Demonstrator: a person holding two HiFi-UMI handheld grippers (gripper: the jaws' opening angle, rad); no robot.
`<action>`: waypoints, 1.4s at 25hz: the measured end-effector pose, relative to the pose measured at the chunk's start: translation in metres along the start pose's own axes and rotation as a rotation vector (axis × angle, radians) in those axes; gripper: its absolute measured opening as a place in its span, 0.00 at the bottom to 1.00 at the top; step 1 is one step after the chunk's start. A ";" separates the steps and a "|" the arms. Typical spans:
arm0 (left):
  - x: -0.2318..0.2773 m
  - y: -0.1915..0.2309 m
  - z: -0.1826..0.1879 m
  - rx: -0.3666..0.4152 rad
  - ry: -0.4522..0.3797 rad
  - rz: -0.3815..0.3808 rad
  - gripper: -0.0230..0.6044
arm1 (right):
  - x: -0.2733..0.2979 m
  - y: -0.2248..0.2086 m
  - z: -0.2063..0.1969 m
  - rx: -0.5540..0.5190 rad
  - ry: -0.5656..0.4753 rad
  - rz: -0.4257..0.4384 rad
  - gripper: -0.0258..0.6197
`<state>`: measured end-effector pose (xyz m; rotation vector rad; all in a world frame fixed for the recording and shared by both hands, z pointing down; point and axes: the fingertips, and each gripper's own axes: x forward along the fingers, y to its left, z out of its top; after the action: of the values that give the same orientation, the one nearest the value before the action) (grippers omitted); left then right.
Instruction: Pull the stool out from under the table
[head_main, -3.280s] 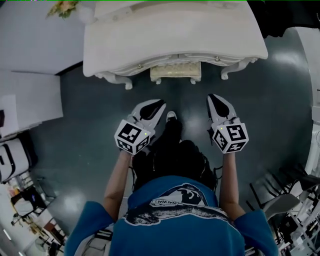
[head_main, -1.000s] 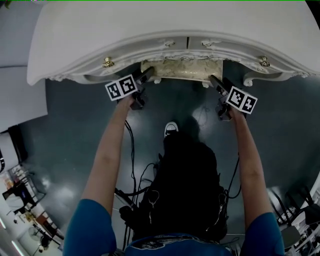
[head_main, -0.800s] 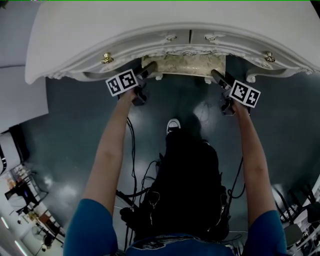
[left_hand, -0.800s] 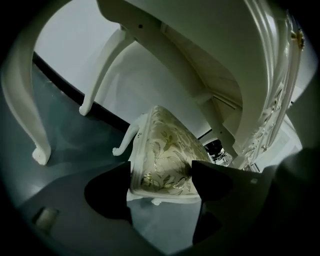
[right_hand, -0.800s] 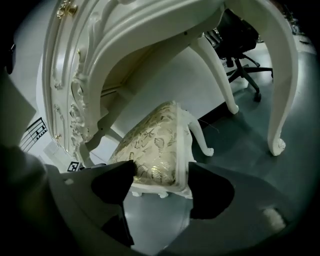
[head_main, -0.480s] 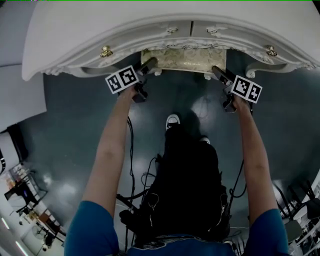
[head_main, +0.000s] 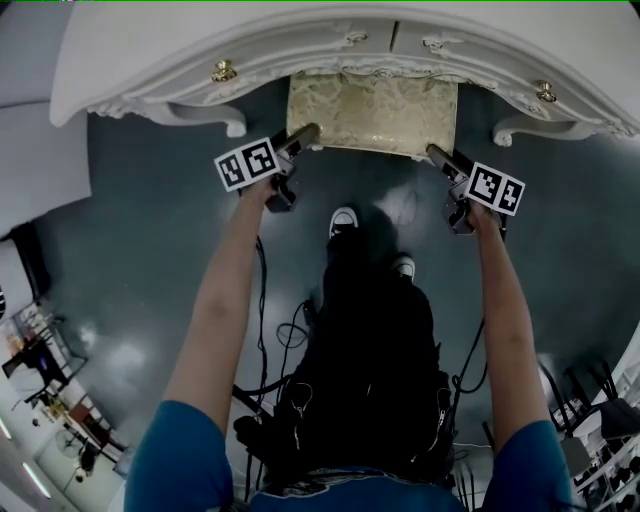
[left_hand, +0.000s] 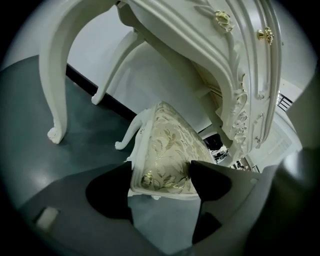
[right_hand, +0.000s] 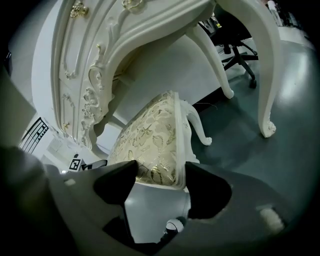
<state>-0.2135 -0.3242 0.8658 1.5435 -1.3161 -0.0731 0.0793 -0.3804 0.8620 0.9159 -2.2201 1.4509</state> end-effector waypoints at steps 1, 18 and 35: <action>-0.004 0.001 -0.007 -0.005 0.005 0.003 0.65 | -0.003 0.000 -0.006 -0.001 0.010 0.000 0.52; -0.074 0.000 -0.119 -0.077 0.084 0.064 0.66 | -0.064 -0.004 -0.112 0.020 0.158 -0.011 0.52; -0.118 -0.004 -0.188 -0.128 0.099 0.114 0.67 | -0.105 -0.007 -0.172 0.019 0.220 -0.036 0.52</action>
<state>-0.1406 -0.1153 0.8819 1.3456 -1.2929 -0.0086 0.1500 -0.1924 0.8780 0.7579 -2.0236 1.4816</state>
